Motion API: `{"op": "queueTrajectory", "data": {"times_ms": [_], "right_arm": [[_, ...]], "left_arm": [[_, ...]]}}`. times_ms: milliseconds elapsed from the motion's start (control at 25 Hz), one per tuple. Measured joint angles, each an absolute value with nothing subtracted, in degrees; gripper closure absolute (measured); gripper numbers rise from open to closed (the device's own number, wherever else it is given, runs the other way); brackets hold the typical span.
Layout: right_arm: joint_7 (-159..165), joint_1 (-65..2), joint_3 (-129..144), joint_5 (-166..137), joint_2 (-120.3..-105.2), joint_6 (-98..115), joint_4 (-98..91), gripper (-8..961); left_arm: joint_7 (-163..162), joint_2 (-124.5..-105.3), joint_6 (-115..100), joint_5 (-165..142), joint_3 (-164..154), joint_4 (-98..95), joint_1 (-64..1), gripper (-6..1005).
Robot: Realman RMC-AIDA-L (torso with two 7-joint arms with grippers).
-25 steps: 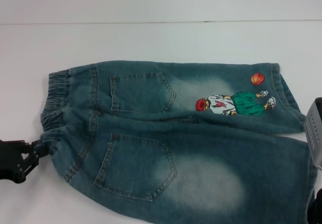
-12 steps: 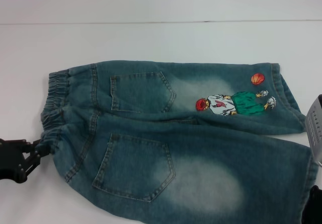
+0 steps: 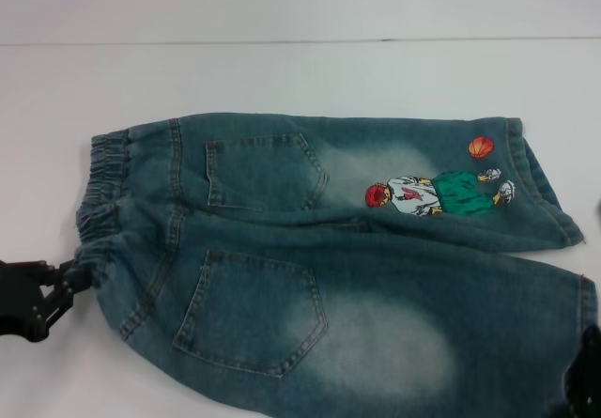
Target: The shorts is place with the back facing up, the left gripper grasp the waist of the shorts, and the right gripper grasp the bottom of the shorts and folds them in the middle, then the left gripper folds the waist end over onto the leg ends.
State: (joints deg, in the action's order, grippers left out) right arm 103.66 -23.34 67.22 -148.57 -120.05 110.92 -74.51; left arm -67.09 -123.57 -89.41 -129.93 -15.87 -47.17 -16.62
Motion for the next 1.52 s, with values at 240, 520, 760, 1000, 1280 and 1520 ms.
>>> {"op": "queueTrajectory", "data": {"times_ms": [240, 520, 760, 1000, 1280, 1520], "right_arm": [[92.21, -23.98, 54.85, -146.88, -119.6, 112.46, -74.16, 904], [80.79, -24.87, 41.75, -139.0, -118.1, 113.19, -71.33, 908], [78.0, -25.01, 33.28, -132.06, -118.95, 107.66, -69.69, 913], [78.18, -24.81, 32.44, -125.33, -119.77, 98.11, -64.76, 915], [78.14, -26.93, 32.66, -119.68, -119.74, 85.52, -56.69, 916], [79.1, -28.64, 32.96, -117.86, -119.64, 74.68, -51.55, 917]], "left_arm": [[-68.13, -123.57, -90.26, -126.22, -15.27, -47.04, -16.68, 880], [-71.26, -123.51, -91.0, -122.11, -15.29, -47.57, -17.52, 880], [-72.65, -123.66, -90.18, -117.47, -15.3, -47.38, -18.13, 880], [-74.94, -123.8, -85.97, -115.78, -15.29, -46.96, -18.9, 881], [-77.84, -123.98, -79.16, -115.25, -15.69, -45.6, -20.63, 885], [-80.32, -124.02, -73.01, -115.35, -16.21, -44.22, -22.7, 886]]}}
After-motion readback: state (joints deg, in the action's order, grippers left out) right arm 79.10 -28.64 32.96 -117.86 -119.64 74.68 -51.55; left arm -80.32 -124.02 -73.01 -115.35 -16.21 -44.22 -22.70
